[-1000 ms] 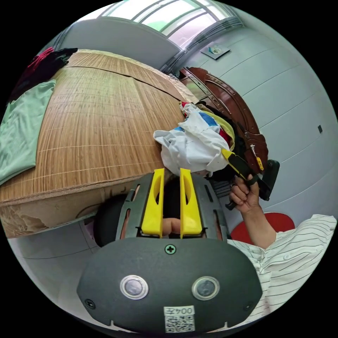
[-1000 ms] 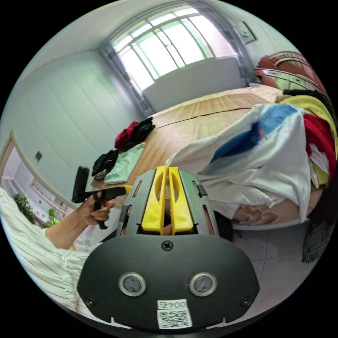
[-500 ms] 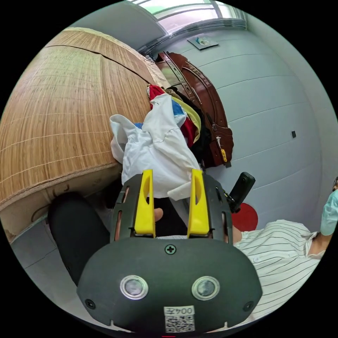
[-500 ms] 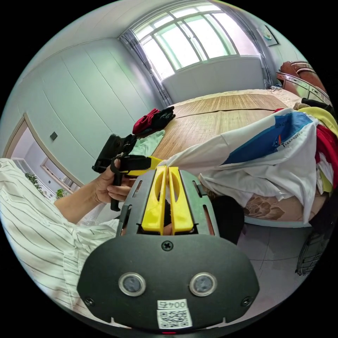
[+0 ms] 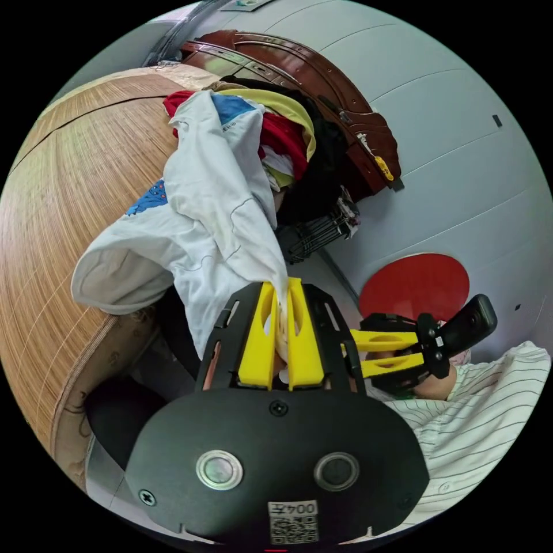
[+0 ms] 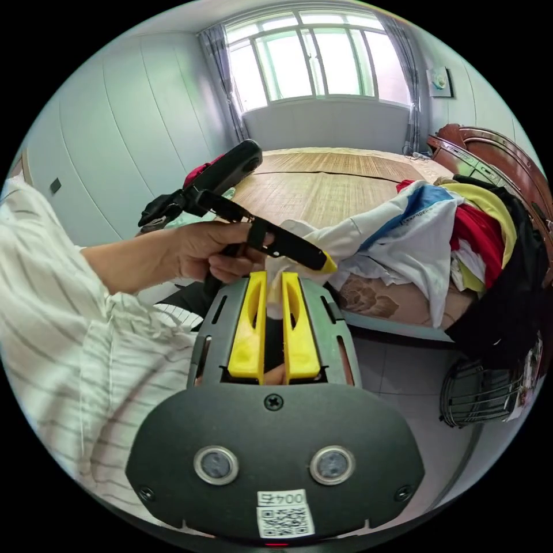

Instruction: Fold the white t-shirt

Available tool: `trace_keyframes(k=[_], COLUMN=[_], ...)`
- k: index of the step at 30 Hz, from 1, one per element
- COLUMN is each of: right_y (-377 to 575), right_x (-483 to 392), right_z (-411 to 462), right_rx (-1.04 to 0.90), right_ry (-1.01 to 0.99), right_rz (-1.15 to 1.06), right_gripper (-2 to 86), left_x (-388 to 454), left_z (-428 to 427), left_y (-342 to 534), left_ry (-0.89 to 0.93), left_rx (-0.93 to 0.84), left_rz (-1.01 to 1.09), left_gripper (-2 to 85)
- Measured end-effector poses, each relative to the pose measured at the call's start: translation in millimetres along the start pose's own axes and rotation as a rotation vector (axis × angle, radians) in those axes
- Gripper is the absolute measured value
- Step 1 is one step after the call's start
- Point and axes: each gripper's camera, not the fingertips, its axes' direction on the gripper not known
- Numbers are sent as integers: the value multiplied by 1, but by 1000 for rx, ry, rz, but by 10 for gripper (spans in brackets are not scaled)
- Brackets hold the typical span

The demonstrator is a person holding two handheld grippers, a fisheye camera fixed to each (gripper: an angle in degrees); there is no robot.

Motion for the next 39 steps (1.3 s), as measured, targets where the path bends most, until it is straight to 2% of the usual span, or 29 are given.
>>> trace_keyframes(k=[2, 6, 10, 13, 15, 16, 17, 18, 21, 26, 29, 34, 39], right_y=[4, -11, -70, -124, -147, -150, -153, -156, -165, -197, -222, -258, -298], right_x=[19, 117, 146, 132, 130, 131, 133, 132, 112, 65, 25, -66, -175], right_z=[-16, -31, 9, 57, 102, 109, 112, 103, 81, 69, 78, 115, 125], right_rx=[5, 93, 28, -110, -280, -302, -282, -202, -44, 47, 49, 10, -48], right_ry=[25, -61, -74, 64, 203, 208, 185, 132, 44, -110, -196, -500, -674], right_rz=[65, 464, 514, 421, 369, 359, 356, 354, 262, 122, 38, -103, -315], right_gripper=[62, 121, 169, 170, 126, 91, 22, 11, -2, -7, -7, -7, -7], left_x=[-2, 1, 13, 21, 23, 22, 20, 14, -14, -82, -117, -143, -130], left_z=[-7, -7, -3, -12, -17, -20, -22, -29, -60, -135, -189, -270, -317], left_y=[4, 15, 23, 26, 29, 31, 33, 38, 56, 112, 166, 264, 323], left_ry=[-6, 5, 0, -5, -2, 3, 9, 30, 122, 200, 153, 49, -3], left_rx=[31, 23, 12, 34, 45, 40, 42, 59, 143, 307, 429, 663, 838], left_rz=[-1, 1, 21, 47, 61, 65, 64, 57, 11, -145, -262, -442, -485], left_gripper=[45, 42, 41, 42, 44, 45, 46, 47, 52, 59, 44, 24, 12])
